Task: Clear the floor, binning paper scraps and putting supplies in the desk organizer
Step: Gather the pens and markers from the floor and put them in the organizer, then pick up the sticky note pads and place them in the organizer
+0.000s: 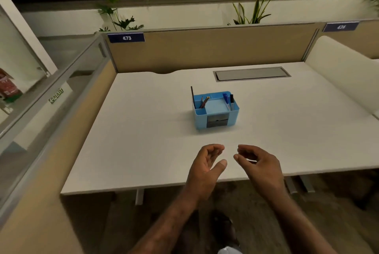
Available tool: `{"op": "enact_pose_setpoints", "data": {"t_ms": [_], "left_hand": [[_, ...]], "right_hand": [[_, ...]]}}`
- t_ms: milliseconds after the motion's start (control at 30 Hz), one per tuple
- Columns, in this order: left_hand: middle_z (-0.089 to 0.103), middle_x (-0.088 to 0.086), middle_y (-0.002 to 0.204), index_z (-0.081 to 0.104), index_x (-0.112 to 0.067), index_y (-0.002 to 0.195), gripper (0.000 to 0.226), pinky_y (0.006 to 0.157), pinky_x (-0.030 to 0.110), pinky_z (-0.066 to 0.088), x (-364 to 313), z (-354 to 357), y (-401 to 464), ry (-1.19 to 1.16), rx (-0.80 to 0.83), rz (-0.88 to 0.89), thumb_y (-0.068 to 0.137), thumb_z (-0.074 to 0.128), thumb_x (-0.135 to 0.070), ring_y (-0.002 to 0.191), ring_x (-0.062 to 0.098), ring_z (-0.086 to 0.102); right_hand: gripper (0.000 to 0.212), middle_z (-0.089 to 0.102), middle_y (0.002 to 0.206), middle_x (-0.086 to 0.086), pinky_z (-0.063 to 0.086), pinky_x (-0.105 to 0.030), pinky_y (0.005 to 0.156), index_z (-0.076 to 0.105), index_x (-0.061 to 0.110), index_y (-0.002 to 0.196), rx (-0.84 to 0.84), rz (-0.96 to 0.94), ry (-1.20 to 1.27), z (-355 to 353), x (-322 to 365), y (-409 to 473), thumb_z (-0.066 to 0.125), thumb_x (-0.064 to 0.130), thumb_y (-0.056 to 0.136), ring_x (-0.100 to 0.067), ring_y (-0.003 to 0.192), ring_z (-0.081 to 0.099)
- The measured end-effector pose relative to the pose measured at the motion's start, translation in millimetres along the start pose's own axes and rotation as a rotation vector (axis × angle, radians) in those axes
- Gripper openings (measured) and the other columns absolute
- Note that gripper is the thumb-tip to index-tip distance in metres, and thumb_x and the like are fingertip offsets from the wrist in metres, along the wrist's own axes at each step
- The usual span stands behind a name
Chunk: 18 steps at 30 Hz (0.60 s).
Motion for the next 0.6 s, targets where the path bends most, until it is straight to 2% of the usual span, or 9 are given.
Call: {"op": "enact_pose_setpoints", "data": {"t_ms": [133, 200, 267, 433, 600], "left_hand": [[0.065, -0.019, 0.136, 0.058, -0.031, 0.130, 0.036, 0.109, 0.016, 0.048, 4.6, -18.5, -73.2, -0.037, 0.048, -0.022, 0.098, 0.069, -0.017, 0.132, -0.002, 0.057], [0.066, -0.017, 0.134, 0.059, -0.032, 0.129, 0.036, 0.110, 0.019, 0.048, 8.4, -23.2, -99.1, -0.046, 0.057, -0.048, 0.097, 0.070, -0.017, 0.131, -0.001, 0.058], [0.067, -0.016, 0.132, 0.060, -0.031, 0.128, 0.036, 0.111, 0.022, 0.049, 11.3, -22.6, -119.7, -0.051, 0.063, -0.062, 0.096, 0.070, -0.017, 0.130, 0.000, 0.059], [0.068, -0.014, 0.131, 0.062, -0.030, 0.128, 0.037, 0.111, 0.027, 0.050, 19.5, -5.5, -152.7, -0.069, 0.102, -0.078, 0.095, 0.070, -0.016, 0.130, 0.004, 0.060], [0.069, -0.006, 0.130, 0.062, -0.027, 0.125, 0.036, 0.112, 0.028, 0.050, 34.8, 19.0, -166.1, -0.105, 0.126, -0.124, 0.095, 0.069, -0.008, 0.129, 0.007, 0.062]], "right_hand": [[0.037, 0.077, 0.115, 0.011, 0.053, -0.012, 0.085, 0.075, 0.025, 0.126, 0.007, 0.035, -0.007, 1.2, 11.5, -76.5, 0.082, 0.031, 0.090, 0.003, 0.101, 0.070], [0.037, 0.077, 0.113, 0.012, 0.057, -0.015, 0.087, 0.075, 0.026, 0.125, 0.017, 0.053, -0.005, -0.3, 15.3, -106.1, 0.083, 0.030, 0.089, 0.005, 0.099, 0.069], [0.035, 0.077, 0.110, 0.013, 0.055, -0.011, 0.083, 0.075, 0.026, 0.123, 0.024, 0.059, -0.004, -3.9, 17.3, -129.7, 0.083, 0.028, 0.089, 0.005, 0.098, 0.070], [0.033, 0.074, 0.108, 0.017, 0.059, -0.014, 0.080, 0.073, 0.031, 0.121, 0.030, 0.059, -0.057, -16.4, 11.9, -172.1, 0.082, 0.027, 0.089, 0.006, 0.100, 0.070], [0.031, 0.073, 0.102, 0.024, 0.058, -0.010, 0.078, 0.073, 0.037, 0.115, 0.004, 0.098, -0.069, -27.3, -6.8, -196.0, 0.084, 0.027, 0.088, 0.016, 0.096, 0.067]]}}
Point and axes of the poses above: each hand's wrist, its own y-axis towards the middle knuckle, its own z-axis out of the palm, x = y × z, the point moved 2 cm from there along y, towards the middle knuckle
